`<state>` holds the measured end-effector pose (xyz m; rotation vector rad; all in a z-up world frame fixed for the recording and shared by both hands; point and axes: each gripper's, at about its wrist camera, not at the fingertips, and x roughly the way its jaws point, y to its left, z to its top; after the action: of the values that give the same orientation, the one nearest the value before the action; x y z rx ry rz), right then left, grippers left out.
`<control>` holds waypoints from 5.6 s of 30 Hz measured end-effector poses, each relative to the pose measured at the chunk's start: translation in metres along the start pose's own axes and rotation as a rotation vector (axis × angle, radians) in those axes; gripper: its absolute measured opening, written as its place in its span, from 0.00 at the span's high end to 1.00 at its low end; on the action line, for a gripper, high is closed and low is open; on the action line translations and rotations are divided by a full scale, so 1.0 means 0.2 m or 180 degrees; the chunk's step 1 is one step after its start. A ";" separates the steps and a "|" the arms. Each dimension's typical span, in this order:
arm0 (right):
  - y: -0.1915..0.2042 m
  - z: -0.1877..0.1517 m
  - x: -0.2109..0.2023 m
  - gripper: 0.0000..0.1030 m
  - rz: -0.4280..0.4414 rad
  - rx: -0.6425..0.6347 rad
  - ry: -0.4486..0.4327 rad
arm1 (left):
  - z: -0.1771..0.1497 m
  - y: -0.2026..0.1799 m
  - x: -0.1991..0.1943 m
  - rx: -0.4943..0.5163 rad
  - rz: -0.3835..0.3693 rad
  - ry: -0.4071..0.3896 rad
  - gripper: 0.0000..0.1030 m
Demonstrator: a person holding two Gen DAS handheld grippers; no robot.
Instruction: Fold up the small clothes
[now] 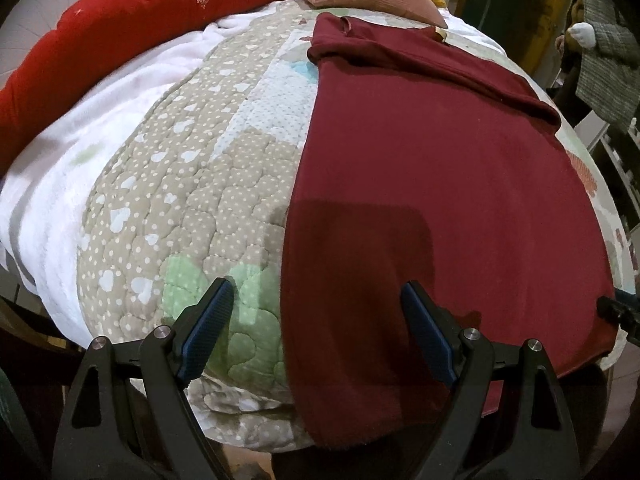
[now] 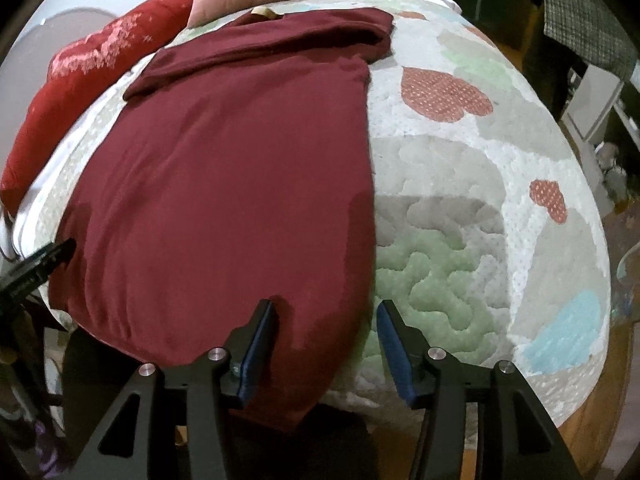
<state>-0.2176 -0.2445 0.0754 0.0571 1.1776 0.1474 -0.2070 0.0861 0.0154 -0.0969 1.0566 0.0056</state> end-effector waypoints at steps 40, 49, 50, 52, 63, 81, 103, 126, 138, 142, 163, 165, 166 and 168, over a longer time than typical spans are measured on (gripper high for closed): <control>0.09 0.04 0.07 0.33 -0.0360 -0.0348 0.0166 | 0.00 -0.01 0.02 0.0024 0.0010 -0.0020 0.12; 0.02 0.04 0.04 0.32 -0.0059 -0.0210 0.0192 | -0.02 0.06 -0.04 -0.0066 -0.0265 0.0106 0.12; 0.02 0.03 0.04 0.32 -0.0016 -0.0214 0.0199 | -0.03 0.08 -0.05 -0.0079 -0.0305 0.0110 0.12; 0.02 0.00 0.03 0.32 0.0051 -0.0241 0.0204 | -0.05 0.08 -0.06 -0.0092 -0.0337 0.0095 0.12; 0.01 -0.10 -0.02 0.85 0.0279 -0.0266 -0.0170 | -0.07 0.05 -0.04 -0.0005 -0.0256 0.0138 0.12; -0.06 -0.16 -0.01 0.72 0.0834 0.0086 -0.0241 | -0.11 0.04 0.00 -0.0054 -0.0140 0.0162 0.05; -0.07 -0.18 0.00 0.83 0.1025 0.0115 -0.0416 | -0.12 0.01 0.00 -0.0055 -0.0064 0.0189 0.05; -0.03 -0.22 -0.20 0.92 0.1194 0.0093 -0.0643 | -0.17 0.08 -0.17 -0.0015 -0.0521 0.0096 0.95; -0.10 -0.37 -0.19 0.92 0.1324 0.0110 -0.0379 | -0.30 0.11 -0.22 0.0056 -0.0651 0.0218 0.95; -0.11 -0.37 -0.18 0.92 0.1398 0.0149 -0.0355 | -0.30 0.10 -0.23 0.0045 -0.0673 0.0236 0.95; -0.21 0.52 -0.24 0.92 0.1826 0.0347 -0.0994 | 0.61 -0.03 -0.18 0.0133 -0.0790 -0.0308 0.95; -0.24 0.62 -0.18 0.92 0.1776 0.0412 -0.0993 | 0.72 -0.06 -0.11 0.0132 -0.0771 -0.0338 0.95; -0.24 0.66 -0.16 0.92 0.1757 0.0434 -0.0992 | 0.78 -0.08 -0.06 0.0137 -0.0747 -0.0354 0.95; -0.26 0.77 -0.10 0.92 0.1704 0.0491 -0.0982 | 0.86 -0.10 0.00 0.0132 -0.0698 -0.0375 0.95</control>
<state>-0.0782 -0.2942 0.1468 0.5156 0.8411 0.5008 -0.0551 0.0798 0.1006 -0.1723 0.9236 -0.2067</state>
